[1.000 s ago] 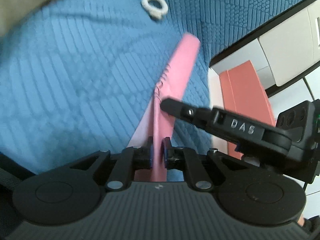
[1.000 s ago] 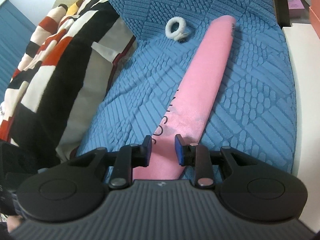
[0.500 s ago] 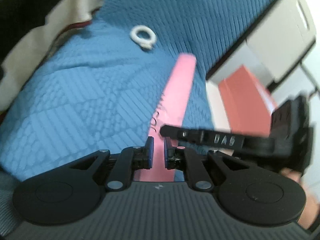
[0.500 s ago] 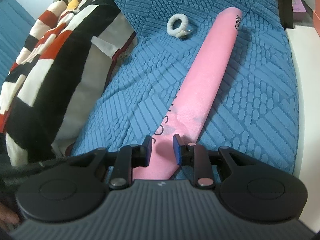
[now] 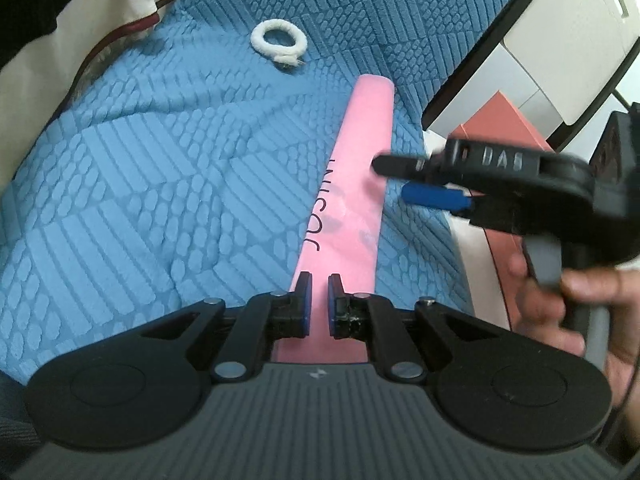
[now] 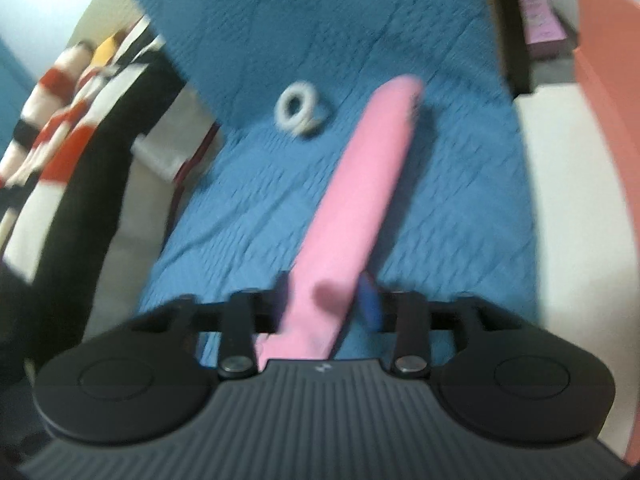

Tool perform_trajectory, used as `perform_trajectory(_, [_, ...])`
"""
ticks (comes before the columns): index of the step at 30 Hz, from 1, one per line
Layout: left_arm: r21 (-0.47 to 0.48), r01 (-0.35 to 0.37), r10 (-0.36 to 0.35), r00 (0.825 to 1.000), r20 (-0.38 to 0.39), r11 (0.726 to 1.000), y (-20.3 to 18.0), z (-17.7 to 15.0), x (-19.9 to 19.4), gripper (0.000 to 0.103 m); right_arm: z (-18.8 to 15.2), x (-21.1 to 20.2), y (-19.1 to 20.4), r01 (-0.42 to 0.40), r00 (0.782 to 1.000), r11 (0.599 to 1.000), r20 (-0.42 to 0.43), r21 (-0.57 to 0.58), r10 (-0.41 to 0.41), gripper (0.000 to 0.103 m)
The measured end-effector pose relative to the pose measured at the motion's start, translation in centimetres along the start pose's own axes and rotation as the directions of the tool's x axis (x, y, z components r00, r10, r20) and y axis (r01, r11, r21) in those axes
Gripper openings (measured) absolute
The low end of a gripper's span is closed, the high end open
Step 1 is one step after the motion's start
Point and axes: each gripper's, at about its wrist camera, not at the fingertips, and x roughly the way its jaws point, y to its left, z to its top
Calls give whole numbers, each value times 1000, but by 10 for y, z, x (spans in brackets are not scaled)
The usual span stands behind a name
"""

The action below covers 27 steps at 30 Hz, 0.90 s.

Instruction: Fold shopping bag

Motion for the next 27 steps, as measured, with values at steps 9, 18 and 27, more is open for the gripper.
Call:
perform_trajectory(9, [15,15,-15,1000,-11,1000,1,1,0,10,27,29,-20,15,1000,997,2,77,-15,58])
perform_trajectory(18, [3,30,-30,999,-19,1000,5,4,2,10,43,51,-26,-72,997,986,20,148,69,57])
perform_trajectory(27, [19,10,-10,1000,-8,1000,1,3,3,9,47,32,-13,-148,987,985,74,88,142,18])
